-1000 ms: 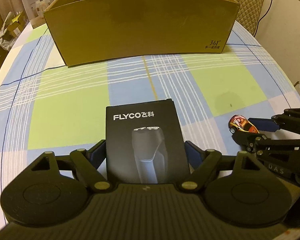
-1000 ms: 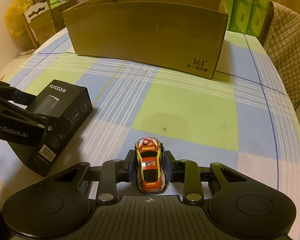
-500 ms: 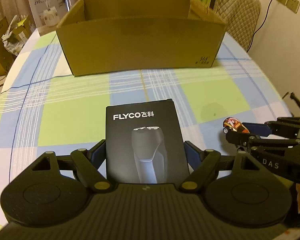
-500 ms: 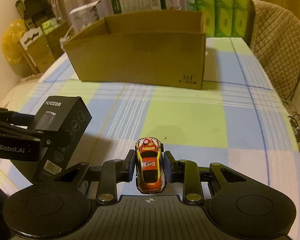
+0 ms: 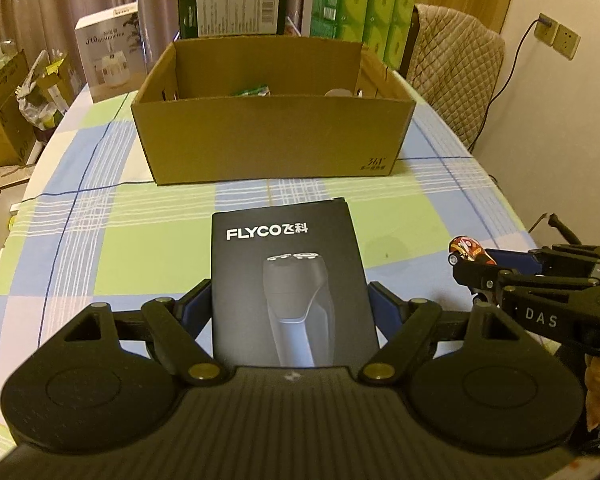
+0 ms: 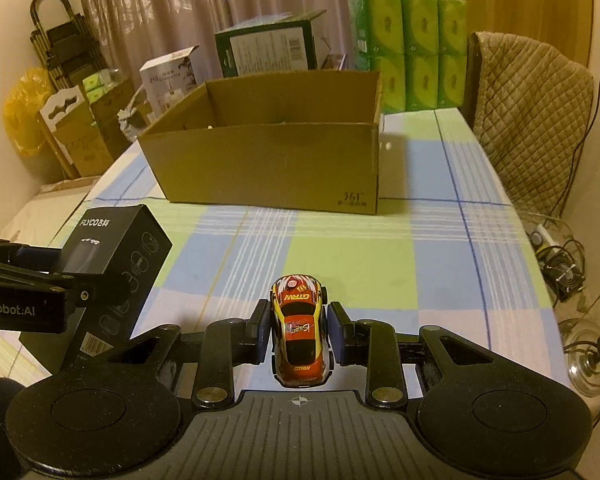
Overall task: Organize objects
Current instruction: 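Carry the FLYCO box with left tool while right carries the toy car over the cardboard box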
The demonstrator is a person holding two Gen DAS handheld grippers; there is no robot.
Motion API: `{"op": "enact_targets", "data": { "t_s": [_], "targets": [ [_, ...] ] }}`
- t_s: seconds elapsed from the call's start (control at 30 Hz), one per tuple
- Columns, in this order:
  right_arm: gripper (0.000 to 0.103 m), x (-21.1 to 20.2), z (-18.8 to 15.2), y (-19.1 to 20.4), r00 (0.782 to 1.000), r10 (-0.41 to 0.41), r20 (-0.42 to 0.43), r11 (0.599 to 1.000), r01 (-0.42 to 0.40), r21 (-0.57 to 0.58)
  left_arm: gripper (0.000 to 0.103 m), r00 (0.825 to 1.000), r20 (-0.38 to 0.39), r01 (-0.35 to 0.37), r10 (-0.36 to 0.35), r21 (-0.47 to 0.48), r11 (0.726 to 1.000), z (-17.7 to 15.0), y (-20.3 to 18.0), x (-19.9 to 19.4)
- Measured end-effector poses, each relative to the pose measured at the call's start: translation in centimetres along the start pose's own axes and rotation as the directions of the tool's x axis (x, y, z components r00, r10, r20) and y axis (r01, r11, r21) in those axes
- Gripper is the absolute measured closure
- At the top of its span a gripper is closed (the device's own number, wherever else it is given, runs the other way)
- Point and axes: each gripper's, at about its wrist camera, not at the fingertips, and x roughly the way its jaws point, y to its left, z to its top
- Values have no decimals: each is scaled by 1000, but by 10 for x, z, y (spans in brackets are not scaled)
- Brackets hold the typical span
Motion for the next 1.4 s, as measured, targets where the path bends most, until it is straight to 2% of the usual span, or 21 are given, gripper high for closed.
{"op": "enact_targets", "data": {
  "t_s": [0.27, 0.9, 1.4],
  "targets": [
    [76, -12, -1, 0, 1000, -2, 14, 1000, 2, 1, 25, 1000, 20, 10, -10, -6, 1000, -4, -7, -17],
    [76, -13, 5, 1, 1000, 1, 11, 1000, -1, -8, 25, 999, 33, 16, -16, -12, 1000, -4, -1, -24],
    [76, -3, 51, -8, 1000, 2, 20, 1000, -2, -28, 25, 997, 55, 56, -55, -13, 998, 39, 9, -21]
  ]
}}
